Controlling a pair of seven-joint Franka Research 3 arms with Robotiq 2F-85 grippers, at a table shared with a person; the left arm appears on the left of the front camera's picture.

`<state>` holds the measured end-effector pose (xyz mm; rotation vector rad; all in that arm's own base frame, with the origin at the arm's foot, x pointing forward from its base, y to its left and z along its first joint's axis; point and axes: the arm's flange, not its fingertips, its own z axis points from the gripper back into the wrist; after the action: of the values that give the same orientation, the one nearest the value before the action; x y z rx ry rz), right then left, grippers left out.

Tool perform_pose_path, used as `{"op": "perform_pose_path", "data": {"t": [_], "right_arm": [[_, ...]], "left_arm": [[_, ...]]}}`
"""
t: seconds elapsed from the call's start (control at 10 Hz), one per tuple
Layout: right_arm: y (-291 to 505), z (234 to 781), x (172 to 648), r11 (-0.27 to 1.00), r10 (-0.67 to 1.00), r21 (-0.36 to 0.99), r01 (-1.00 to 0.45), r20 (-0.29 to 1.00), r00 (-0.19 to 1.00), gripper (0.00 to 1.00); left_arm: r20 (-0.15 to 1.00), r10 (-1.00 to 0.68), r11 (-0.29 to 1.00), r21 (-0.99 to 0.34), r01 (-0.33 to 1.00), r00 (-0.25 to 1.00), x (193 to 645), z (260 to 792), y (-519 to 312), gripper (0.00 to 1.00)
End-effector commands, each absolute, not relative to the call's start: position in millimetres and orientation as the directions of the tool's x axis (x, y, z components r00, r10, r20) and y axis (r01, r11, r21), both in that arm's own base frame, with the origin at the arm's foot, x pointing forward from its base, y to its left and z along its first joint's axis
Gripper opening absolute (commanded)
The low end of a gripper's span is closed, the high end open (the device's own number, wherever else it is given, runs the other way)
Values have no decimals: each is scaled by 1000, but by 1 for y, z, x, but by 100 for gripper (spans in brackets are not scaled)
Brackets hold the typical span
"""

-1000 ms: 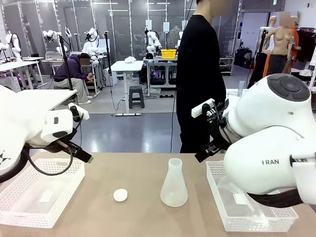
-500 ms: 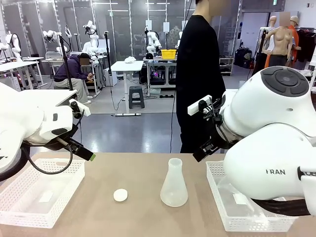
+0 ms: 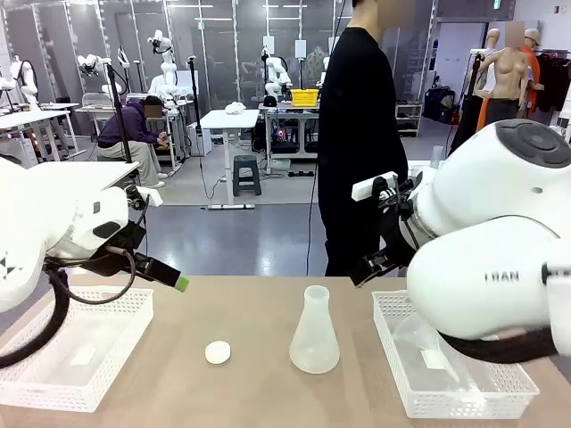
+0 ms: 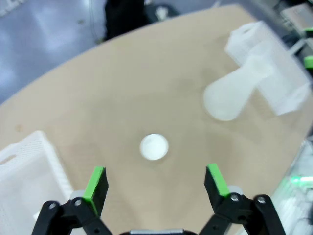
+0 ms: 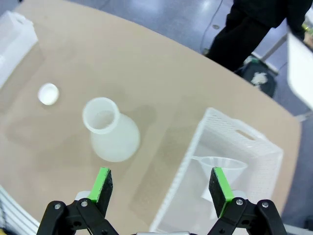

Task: Prepare the solutions needed for the experiment.
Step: Pick up the Plastic Funnel and insert it into the Big flask.

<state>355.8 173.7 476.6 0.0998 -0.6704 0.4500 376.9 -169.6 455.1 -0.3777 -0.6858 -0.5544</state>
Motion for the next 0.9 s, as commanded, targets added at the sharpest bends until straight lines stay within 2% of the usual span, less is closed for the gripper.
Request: {"op": "perform_pose_path", "data": {"t": [0.0,0.1,0.2,0.3,0.6,0.7,0.8], "right_arm": [[168,471,366,885,205,193,-424,656,727,100],[168,465,374,867,153,268,-420,659,736,100],[173,473,359,908,287,62,-414,629,723,100],[173,473,359,908,287,62,-414,629,723,100],[173,473,359,908,287,62,-414,629,723,100],[173,470,363,905,275,85,-418,634,723,100],[165,464,381,886,178,216,-410,659,731,100]], "left_arm": [[677,-248,708,-361,607,693,401,446,-147,100],[665,-219,680,-421,601,714,406,438,-143,100],[653,-225,670,-435,602,723,410,432,-143,100],[669,-245,720,-360,594,702,382,449,-157,100],[669,-245,720,-360,594,702,382,449,-157,100],[666,-239,693,-393,604,707,386,443,-154,100],[688,-183,686,-422,592,702,410,432,-149,100]]}}
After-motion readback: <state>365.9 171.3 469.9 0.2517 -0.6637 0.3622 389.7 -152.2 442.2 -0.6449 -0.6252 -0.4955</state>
